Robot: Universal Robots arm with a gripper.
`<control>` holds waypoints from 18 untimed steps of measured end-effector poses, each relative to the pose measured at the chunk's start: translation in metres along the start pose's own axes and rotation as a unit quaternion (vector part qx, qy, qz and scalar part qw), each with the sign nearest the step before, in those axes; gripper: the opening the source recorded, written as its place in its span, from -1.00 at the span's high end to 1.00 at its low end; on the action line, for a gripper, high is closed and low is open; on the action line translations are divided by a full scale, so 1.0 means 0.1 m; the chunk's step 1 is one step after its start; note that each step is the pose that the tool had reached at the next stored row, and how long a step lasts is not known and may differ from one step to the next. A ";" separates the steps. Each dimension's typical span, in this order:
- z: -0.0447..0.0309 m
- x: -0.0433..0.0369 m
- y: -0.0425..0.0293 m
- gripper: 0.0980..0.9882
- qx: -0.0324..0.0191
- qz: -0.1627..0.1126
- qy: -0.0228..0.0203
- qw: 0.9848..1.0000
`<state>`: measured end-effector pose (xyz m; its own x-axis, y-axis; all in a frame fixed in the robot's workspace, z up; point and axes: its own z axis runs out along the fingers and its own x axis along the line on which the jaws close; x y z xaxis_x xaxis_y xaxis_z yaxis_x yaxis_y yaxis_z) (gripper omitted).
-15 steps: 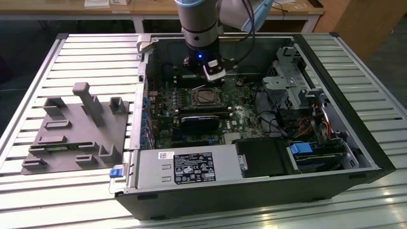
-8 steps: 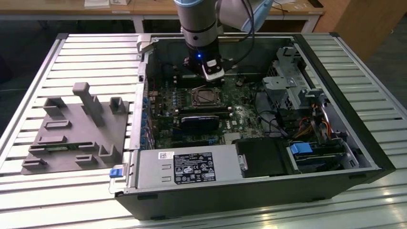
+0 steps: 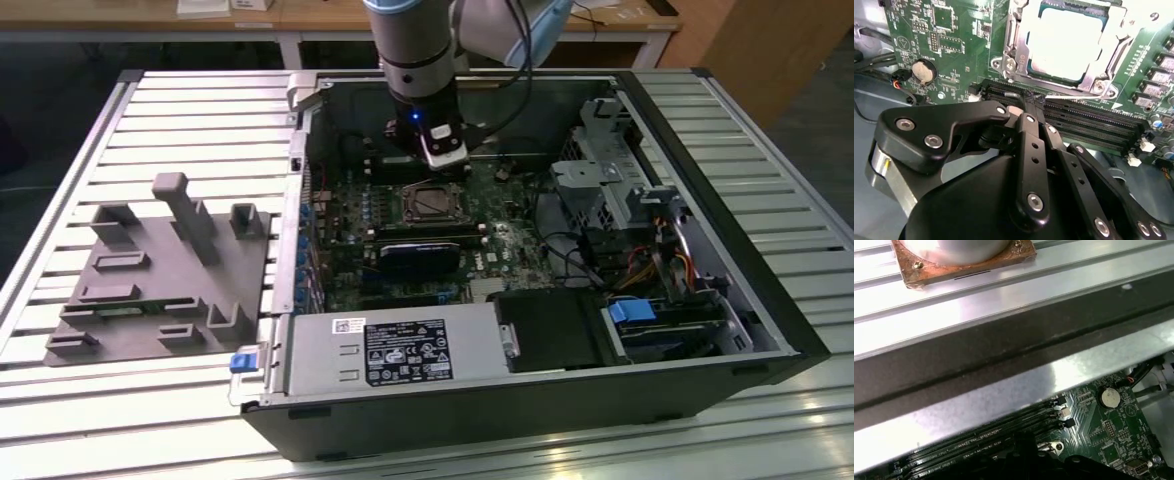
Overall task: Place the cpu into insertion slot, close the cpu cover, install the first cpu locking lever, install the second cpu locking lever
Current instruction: 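Install the first cpu locking lever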
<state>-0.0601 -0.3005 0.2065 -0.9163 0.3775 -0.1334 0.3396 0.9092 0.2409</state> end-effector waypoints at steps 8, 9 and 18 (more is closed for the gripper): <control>0.014 0.027 0.012 0.99 0.003 0.012 -0.005 1.000; 0.015 0.028 0.011 0.99 0.004 0.014 -0.006 1.000; 0.035 0.053 0.011 0.99 0.007 0.029 -0.011 0.999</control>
<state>-0.0639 -0.2969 0.2026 -0.8901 0.4331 -0.1417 0.3947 0.8882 0.2354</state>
